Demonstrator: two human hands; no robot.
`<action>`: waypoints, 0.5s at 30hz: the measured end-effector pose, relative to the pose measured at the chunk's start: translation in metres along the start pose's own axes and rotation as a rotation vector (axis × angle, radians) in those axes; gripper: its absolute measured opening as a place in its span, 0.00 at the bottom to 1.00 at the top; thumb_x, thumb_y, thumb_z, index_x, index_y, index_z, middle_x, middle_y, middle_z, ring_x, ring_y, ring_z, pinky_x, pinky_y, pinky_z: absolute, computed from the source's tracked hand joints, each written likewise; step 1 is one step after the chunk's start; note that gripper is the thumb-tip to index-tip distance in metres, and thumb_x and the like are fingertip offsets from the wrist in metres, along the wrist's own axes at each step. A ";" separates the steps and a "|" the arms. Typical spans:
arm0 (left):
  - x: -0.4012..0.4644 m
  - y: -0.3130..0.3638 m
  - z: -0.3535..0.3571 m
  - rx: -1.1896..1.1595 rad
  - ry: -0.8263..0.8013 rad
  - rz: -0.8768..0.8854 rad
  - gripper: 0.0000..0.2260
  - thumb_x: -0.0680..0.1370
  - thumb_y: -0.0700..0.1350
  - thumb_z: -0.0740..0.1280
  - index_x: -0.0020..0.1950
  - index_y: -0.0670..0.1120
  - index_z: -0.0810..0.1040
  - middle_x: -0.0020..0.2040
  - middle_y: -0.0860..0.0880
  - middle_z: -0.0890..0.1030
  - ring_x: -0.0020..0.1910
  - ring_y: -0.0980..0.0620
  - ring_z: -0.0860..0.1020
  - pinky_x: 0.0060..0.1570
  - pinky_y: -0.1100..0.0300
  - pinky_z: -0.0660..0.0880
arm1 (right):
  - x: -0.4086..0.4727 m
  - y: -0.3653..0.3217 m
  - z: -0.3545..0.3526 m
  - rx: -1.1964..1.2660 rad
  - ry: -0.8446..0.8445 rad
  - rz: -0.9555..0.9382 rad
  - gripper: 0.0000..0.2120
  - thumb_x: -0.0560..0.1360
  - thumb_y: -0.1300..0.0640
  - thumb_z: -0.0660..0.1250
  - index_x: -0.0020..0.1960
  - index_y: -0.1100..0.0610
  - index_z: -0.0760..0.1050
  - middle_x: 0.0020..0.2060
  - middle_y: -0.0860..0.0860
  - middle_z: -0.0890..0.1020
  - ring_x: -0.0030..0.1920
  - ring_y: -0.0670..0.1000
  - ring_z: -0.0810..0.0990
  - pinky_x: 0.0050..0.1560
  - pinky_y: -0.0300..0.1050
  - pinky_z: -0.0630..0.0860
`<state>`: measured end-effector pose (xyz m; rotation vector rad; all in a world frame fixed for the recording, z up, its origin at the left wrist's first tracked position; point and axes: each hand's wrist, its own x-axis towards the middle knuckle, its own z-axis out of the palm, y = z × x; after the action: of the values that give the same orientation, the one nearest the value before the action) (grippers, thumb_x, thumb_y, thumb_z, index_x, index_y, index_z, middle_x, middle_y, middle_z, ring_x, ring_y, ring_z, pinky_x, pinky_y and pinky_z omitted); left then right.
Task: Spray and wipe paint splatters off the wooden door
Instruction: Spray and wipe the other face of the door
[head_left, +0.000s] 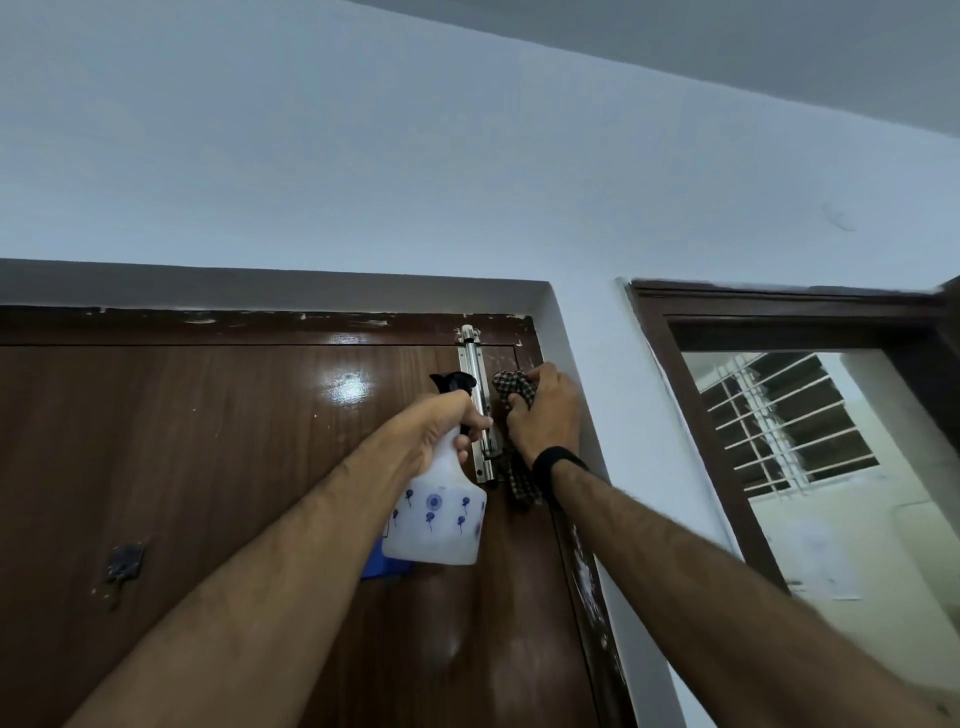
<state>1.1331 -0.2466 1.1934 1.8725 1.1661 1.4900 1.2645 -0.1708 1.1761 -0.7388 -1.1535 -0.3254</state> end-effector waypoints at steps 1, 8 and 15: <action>0.004 0.001 0.001 0.006 0.013 -0.002 0.04 0.76 0.34 0.66 0.50 0.40 0.77 0.36 0.47 0.75 0.22 0.57 0.65 0.22 0.64 0.68 | 0.000 0.002 0.007 0.013 -0.017 -0.002 0.14 0.76 0.61 0.69 0.60 0.57 0.71 0.57 0.54 0.75 0.57 0.53 0.75 0.54 0.40 0.69; 0.027 0.002 0.006 0.086 -0.002 -0.008 0.02 0.78 0.36 0.66 0.48 0.42 0.76 0.37 0.48 0.74 0.24 0.58 0.64 0.25 0.65 0.67 | 0.012 0.012 0.041 0.025 -0.021 -0.035 0.15 0.76 0.61 0.69 0.62 0.55 0.73 0.57 0.54 0.74 0.54 0.54 0.77 0.53 0.47 0.74; 0.043 0.005 -0.003 0.134 -0.006 -0.010 0.02 0.78 0.37 0.66 0.48 0.43 0.76 0.38 0.48 0.76 0.24 0.58 0.65 0.27 0.65 0.67 | 0.081 -0.010 0.058 0.021 0.039 -0.132 0.12 0.77 0.61 0.68 0.60 0.55 0.79 0.59 0.55 0.74 0.55 0.55 0.77 0.56 0.50 0.77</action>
<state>1.1341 -0.2130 1.2214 1.9544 1.2994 1.4311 1.2493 -0.1284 1.2657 -0.6367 -1.1694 -0.4358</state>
